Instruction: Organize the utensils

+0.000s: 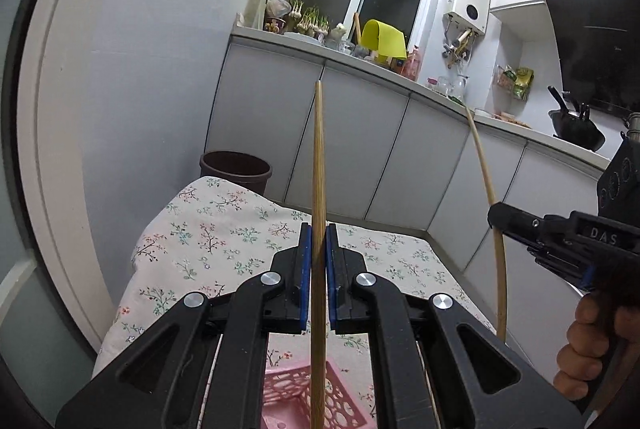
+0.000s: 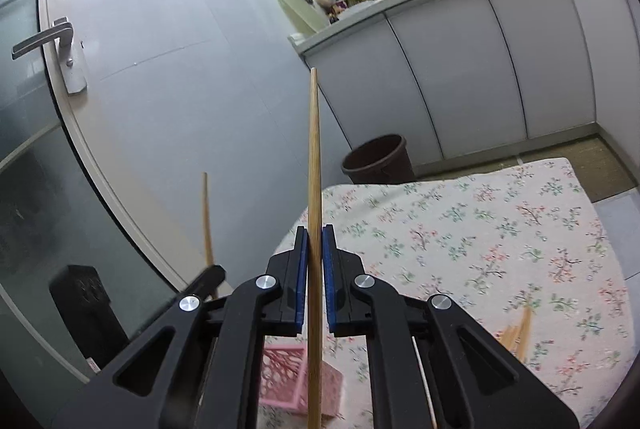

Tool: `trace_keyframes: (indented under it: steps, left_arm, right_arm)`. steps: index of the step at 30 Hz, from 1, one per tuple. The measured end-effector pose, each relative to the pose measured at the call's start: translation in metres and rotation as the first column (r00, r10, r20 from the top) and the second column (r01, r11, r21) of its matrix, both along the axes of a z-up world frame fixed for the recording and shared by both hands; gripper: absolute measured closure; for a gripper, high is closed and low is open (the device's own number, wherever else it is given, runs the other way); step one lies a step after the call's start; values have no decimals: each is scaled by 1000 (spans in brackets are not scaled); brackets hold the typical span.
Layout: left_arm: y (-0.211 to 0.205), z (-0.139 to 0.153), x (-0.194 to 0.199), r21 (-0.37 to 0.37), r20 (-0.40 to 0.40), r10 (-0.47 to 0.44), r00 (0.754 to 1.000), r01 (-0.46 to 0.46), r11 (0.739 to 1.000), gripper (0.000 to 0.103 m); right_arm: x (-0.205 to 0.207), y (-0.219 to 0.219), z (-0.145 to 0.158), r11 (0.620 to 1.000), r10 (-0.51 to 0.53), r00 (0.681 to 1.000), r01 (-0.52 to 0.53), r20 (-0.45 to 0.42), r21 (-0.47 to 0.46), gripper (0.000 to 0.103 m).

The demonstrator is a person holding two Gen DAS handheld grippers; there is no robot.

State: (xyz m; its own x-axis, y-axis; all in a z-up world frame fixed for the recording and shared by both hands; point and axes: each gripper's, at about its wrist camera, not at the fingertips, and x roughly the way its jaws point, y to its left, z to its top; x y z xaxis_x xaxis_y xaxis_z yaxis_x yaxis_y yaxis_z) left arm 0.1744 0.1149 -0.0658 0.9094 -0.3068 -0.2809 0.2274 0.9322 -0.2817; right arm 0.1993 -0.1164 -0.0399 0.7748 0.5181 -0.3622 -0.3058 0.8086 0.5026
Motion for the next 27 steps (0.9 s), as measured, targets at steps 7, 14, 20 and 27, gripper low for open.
trace_keyframes:
  steps: [7, 14, 20, 27]
  left_arm:
    - [-7, -8, 2, 55, 64, 20, 998, -24, 998, 97]
    - [2, -32, 1, 63, 18, 38, 999, -39, 997, 96]
    - [4, -34, -2, 78, -13, 38, 999, -37, 996, 95]
    - [9, -31, -5, 79, -77, 15, 997, -9, 997, 95]
  right_arm:
    - [2, 36, -10, 1000, -7, 998, 5, 61, 30, 95]
    - [6, 59, -30, 1000, 2, 997, -2, 71, 5, 95]
    - [9, 72, -44, 1000, -2, 997, 3, 74, -8, 95]
    - [11, 81, -53, 1000, 1, 997, 0, 74, -24, 95]
